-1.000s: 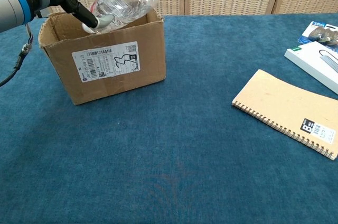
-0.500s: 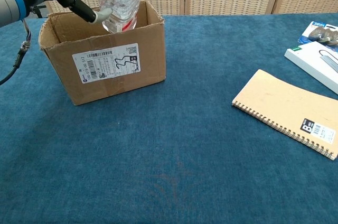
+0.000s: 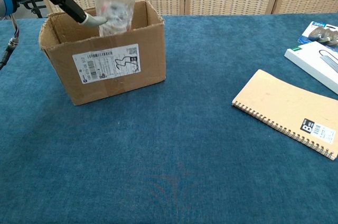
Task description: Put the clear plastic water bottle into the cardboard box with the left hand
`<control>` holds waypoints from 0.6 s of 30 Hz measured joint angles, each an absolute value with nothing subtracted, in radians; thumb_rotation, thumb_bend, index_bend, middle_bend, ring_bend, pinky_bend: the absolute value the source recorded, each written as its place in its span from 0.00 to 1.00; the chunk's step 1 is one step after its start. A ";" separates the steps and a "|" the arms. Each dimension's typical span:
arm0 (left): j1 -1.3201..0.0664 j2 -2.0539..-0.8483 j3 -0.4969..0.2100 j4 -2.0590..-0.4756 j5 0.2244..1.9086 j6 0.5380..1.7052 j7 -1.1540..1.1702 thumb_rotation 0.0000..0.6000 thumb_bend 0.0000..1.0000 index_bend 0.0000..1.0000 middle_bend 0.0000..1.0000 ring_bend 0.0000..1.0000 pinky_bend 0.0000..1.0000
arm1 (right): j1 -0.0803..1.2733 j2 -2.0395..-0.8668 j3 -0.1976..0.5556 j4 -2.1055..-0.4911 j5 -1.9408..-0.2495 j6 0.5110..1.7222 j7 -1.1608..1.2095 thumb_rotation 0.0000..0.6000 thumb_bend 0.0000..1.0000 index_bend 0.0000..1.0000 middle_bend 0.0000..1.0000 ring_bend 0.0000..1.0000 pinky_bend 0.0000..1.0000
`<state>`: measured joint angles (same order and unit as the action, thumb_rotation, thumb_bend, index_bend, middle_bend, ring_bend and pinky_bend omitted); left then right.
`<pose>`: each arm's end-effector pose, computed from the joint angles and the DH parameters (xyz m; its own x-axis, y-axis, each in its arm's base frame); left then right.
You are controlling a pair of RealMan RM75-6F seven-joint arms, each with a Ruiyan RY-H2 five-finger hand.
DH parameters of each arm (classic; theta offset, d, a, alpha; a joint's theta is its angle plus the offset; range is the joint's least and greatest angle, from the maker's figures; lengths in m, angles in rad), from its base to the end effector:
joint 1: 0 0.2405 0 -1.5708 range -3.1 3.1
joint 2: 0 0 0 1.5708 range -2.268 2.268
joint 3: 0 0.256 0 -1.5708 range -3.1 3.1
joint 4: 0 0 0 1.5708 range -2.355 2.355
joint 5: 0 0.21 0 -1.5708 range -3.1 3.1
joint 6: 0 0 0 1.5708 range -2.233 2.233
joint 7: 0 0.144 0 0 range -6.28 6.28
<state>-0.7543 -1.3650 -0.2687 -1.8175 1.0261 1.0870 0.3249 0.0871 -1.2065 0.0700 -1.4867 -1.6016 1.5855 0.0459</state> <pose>-0.0929 0.3352 0.0517 0.2328 0.1986 0.9520 0.9201 -0.3621 -0.1494 -0.3066 -0.1855 0.1523 0.3814 0.1167 0.9170 -0.9129 -0.1085 0.3935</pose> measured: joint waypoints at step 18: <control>-0.731 -1.341 -0.264 -1.850 1.071 1.136 0.290 1.00 0.18 0.19 0.00 0.00 0.00 | 0.088 -1.215 0.072 -1.474 -1.602 1.590 0.052 1.00 0.10 0.16 0.00 0.00 0.00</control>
